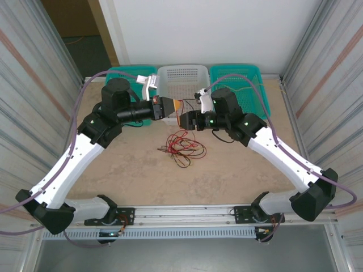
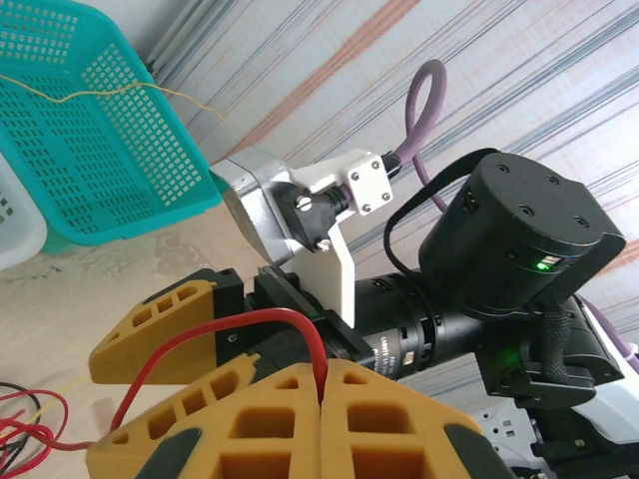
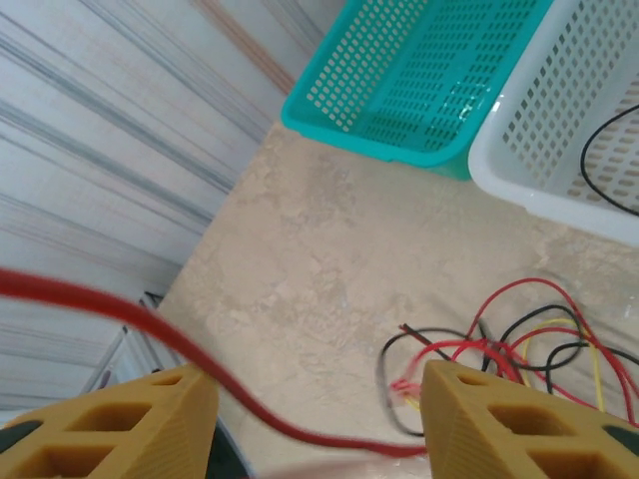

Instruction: Untangle the cables

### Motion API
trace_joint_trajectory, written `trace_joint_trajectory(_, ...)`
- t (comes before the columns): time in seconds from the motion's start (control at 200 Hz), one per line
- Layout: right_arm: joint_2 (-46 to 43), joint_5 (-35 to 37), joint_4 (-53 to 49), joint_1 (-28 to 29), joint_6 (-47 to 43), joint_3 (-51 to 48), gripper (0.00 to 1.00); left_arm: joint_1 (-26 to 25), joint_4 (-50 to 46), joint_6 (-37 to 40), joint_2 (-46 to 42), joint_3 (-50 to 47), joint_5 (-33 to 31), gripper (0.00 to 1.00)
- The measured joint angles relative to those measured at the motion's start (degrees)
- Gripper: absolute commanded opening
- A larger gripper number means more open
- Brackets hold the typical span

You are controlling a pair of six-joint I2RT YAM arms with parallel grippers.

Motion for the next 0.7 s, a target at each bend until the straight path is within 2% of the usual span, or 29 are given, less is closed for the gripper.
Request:
trace_joint_trajectory(0.17,1.07,3.52,-0.39,0.02,-1.27,1.14,0.18,0.26,0.37,-0.02,-0.02,0.00,0.79,0.00)
trace_joint_trajectory(0.376,0.79,7.89,-2.12,0.00,-3.02,2.56,0.05,2.36,-0.48,-0.13,-0.24,-0.57,0.37,0.00)
trace_joint_trajectory(0.426,0.15,9.27,-2.99,0.00,-3.58,2.91,0.01,3.34,-1.03,-0.07,-0.70,-1.31,-0.44,0.14)
trace_joint_trajectory(0.471,-0.66,10.36,-3.93,0.00,-4.28,3.48,0.00,4.24,-1.20,0.07,-1.25,-2.45,-1.05,0.35)
trace_joint_trajectory(0.516,-1.51,11.28,-4.70,0.00,-4.48,4.22,0.00,4.94,-0.92,0.02,-1.95,-4.20,-1.79,0.48)
trace_joint_trajectory(0.571,-2.56,12.04,-5.81,0.00,-4.87,5.68,0.00,5.60,-0.44,-0.28,-2.80,-6.99,-2.54,0.56)
trace_joint_trajectory(0.701,-3.82,14.64,-7.78,0.00,-5.88,10.73,0.00,5.53,2.99,-1.55,-3.50,-14.82,-3.41,0.65)
